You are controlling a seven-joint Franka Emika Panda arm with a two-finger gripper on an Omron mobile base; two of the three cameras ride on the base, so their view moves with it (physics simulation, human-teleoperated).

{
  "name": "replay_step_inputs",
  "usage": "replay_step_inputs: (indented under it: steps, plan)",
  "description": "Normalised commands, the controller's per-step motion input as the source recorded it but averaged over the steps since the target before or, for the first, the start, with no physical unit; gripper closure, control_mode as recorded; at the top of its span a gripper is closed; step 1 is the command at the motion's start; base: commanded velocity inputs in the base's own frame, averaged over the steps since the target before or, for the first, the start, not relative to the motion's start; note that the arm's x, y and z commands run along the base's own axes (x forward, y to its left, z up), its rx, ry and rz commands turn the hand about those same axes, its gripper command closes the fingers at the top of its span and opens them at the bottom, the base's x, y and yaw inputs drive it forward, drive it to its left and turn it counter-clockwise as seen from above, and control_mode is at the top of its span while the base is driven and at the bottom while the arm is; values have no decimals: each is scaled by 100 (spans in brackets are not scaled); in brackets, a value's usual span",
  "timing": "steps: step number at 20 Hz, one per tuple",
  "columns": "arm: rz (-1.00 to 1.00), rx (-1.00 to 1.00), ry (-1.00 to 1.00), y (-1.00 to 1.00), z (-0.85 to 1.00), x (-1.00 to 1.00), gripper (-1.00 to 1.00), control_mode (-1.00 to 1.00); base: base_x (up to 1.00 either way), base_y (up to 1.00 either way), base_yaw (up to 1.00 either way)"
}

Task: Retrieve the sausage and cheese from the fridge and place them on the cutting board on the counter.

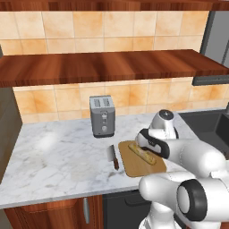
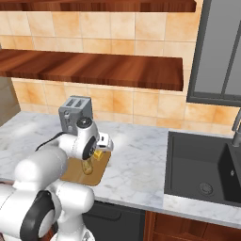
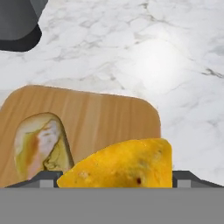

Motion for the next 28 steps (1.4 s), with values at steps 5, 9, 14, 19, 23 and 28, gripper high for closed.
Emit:
replay_step_inputs:
  steps: [5,9,14,19,23,28]
  plan:
    - [0,0,0,0,-31,1,100,-100,0,0,0]
    - [0,0,0,0,-26,14,-100,-100,0,0,0]
    - [0,0,0,0,-9,10,-100,-100,0,0,0]
    - [0,0,-2,0,0,24,-100,-100,0,0,0]
    - [0,1,-4,0,0,21,-100,-100,0,0,0]
    - [0,6,-9,1,29,-22,-100,-100,0,0,0]
